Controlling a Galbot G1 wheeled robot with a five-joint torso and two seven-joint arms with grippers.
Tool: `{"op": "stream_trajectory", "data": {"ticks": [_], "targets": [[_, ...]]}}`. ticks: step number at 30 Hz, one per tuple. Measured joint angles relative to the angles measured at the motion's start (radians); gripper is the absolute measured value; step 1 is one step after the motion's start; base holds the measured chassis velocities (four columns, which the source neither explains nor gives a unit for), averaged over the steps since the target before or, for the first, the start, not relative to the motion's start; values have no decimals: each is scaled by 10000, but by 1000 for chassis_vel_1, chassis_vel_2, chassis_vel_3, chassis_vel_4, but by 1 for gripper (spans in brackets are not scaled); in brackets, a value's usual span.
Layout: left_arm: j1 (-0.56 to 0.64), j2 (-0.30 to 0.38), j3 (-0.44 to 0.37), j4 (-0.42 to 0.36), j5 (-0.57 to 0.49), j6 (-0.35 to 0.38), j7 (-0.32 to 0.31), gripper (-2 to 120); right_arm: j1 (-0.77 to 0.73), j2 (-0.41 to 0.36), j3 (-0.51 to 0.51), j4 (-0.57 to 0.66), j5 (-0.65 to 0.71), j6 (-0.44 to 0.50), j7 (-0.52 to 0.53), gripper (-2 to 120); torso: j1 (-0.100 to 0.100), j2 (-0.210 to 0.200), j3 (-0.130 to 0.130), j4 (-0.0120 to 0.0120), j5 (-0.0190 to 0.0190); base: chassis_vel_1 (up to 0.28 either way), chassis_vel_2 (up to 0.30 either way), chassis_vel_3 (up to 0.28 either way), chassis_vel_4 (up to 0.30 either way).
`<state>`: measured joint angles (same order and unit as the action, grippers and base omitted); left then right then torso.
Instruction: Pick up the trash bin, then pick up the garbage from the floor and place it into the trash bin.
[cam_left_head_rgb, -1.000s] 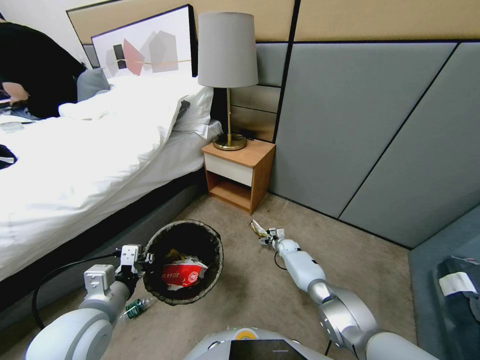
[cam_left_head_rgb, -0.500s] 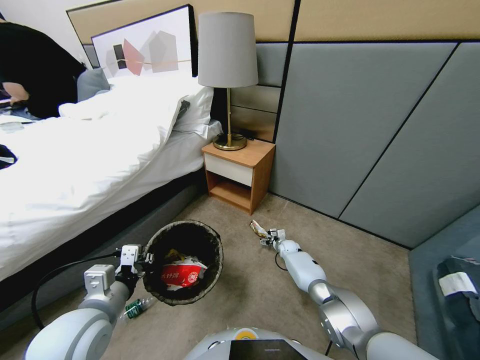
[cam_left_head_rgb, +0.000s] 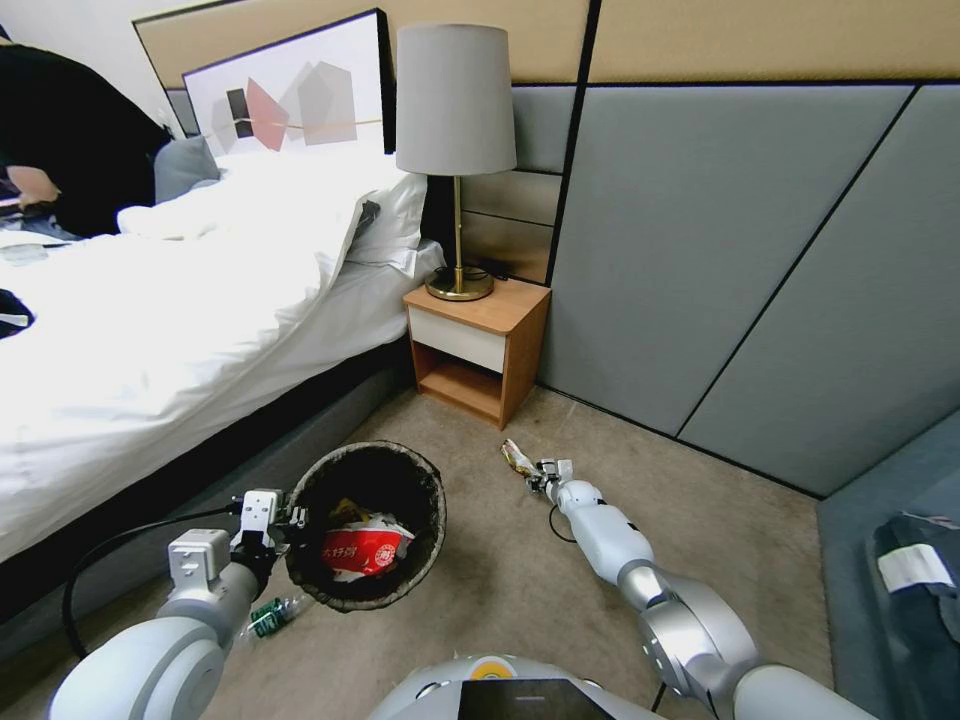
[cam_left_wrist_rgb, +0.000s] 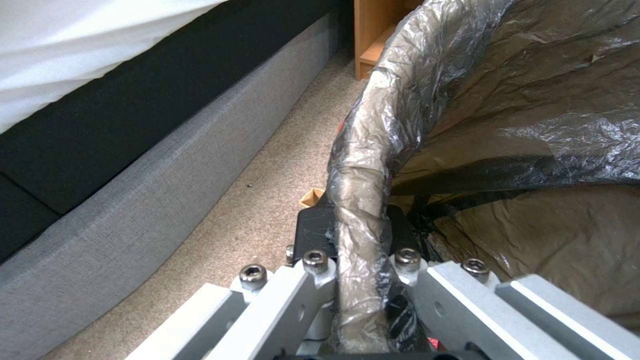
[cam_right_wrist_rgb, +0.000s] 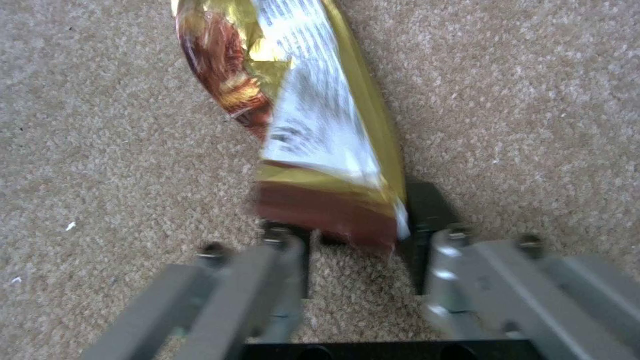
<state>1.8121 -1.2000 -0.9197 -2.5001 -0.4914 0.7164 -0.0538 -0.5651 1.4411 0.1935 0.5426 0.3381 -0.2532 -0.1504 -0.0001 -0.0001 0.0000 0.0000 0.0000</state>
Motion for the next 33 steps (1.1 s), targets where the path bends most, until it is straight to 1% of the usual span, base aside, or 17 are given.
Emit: {"op": "stream_trajectory", "data": {"ticks": [1, 3, 4, 5, 24, 30, 33], "targets": [[0, 0, 0, 0, 0, 0, 0, 1, 0, 0, 0, 0, 0, 0, 0, 16, 0, 0, 0, 0, 0, 0, 0, 0, 0], [13, 19, -21, 0, 5, -12, 0, 1, -24, -24, -1, 43, 0, 2, 15, 4, 0, 0, 0, 0, 0, 0, 0, 0, 0], [13, 19, -21, 0, 5, -12, 0, 1, -24, -24, -1, 43, 0, 2, 15, 4, 0, 0, 0, 0, 0, 0, 0, 0, 0], [13, 29, -23, 0, 5, -15, 0, 1, -28, -43, -6, 62, -12, 11, 22, 0, 1, 0, 0, 0, 0, 0, 0, 0, 0], [76, 57, 11, 0, 34, -20, -2, 1, -206, -96, -17, 362, -346, 236, 56, 0, 0, 0, 0, 1, 0, 0, 0, 0, 0], [54, 73, 31, 0, 32, -8, 0, 1, -426, -242, -73, 871, -352, 381, 192, 0, 0, 0, -1, -1, 0, 0, 0, 0, 0], [52, 73, 31, 0, 32, -6, 1, 1, -449, -252, -79, 919, -353, 392, 208, 0, 0, 0, 0, 0, 0, 0, 0, 0, 0]]}}
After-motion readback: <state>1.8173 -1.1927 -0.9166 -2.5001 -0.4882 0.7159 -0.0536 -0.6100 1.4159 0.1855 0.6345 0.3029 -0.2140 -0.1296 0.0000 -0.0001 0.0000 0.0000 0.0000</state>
